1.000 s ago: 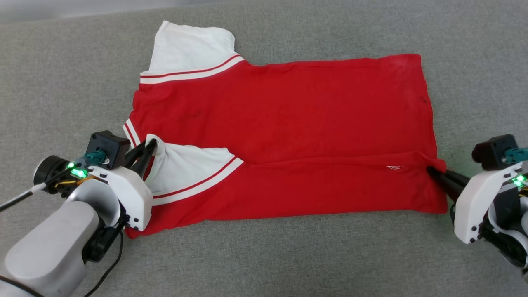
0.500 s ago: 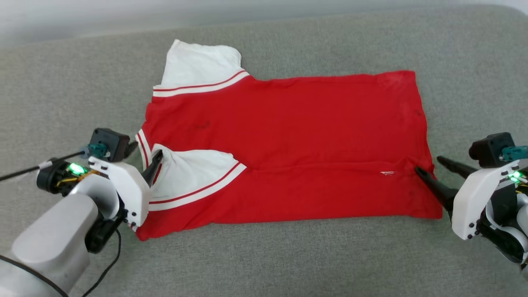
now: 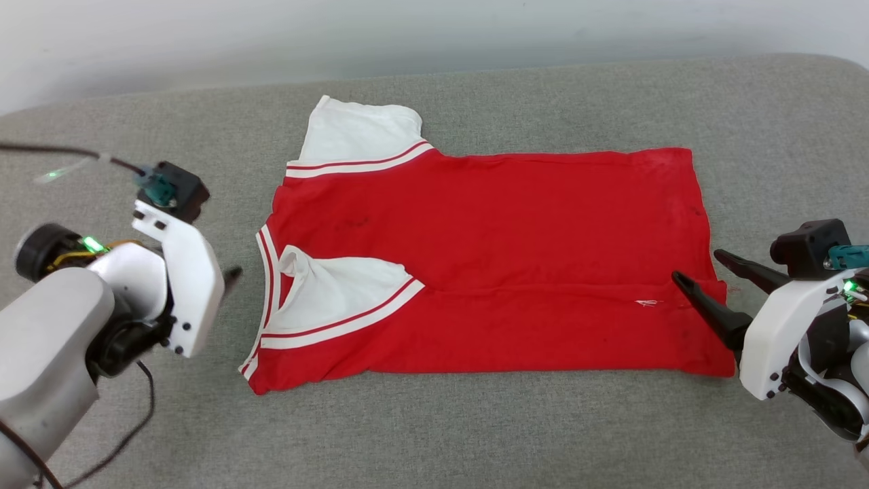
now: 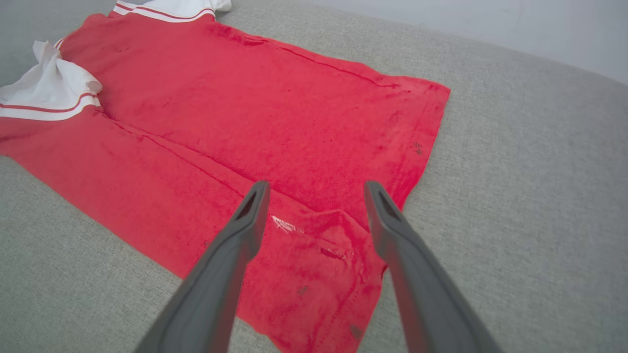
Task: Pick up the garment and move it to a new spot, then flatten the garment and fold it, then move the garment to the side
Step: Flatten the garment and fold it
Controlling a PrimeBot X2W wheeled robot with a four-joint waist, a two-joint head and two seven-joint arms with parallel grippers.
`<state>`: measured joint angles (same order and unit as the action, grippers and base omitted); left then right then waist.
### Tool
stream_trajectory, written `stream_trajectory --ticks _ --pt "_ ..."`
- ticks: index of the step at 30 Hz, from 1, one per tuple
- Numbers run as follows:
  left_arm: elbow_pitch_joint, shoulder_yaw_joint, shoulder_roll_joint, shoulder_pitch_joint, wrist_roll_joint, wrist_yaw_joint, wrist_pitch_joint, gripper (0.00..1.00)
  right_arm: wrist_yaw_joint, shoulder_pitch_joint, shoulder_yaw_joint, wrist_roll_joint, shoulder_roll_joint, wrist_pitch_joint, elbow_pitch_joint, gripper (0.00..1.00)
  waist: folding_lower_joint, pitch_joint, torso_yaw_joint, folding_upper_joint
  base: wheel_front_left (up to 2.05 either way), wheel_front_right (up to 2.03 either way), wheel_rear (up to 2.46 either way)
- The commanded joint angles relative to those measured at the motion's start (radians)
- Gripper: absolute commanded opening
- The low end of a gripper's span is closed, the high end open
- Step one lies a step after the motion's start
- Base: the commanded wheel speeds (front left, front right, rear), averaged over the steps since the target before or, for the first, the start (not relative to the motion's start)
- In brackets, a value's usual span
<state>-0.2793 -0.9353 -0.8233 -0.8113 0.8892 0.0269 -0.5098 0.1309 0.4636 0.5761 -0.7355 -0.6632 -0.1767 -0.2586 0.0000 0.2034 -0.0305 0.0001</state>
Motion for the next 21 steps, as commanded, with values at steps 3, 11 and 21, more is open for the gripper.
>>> stream_trajectory --ticks 3,11,21 --pt "0.039 -0.013 -0.004 -0.02 0.061 0.011 -0.119 1.0 0.0 -0.014 -0.008 0.011 0.01 -0.006 0.01 1.0 0.0 0.004 0.0 -0.0001 0.0 0.0 0.0" --pt "0.062 -0.044 0.013 -0.009 0.199 -0.006 -0.362 1.0 0.0 0.006 -0.009 0.009 0.033 -0.025 0.014 1.0 0.0 0.034 -0.018 -0.0001 0.0 0.0 0.0" --pt "-0.048 -0.096 0.051 0.048 0.217 -0.01 -0.416 1.0 0.0 0.054 0.023 -0.004 0.061 -0.025 -0.02 1.0 0.0 0.076 -0.058 -0.0001 0.0 0.0 0.0"
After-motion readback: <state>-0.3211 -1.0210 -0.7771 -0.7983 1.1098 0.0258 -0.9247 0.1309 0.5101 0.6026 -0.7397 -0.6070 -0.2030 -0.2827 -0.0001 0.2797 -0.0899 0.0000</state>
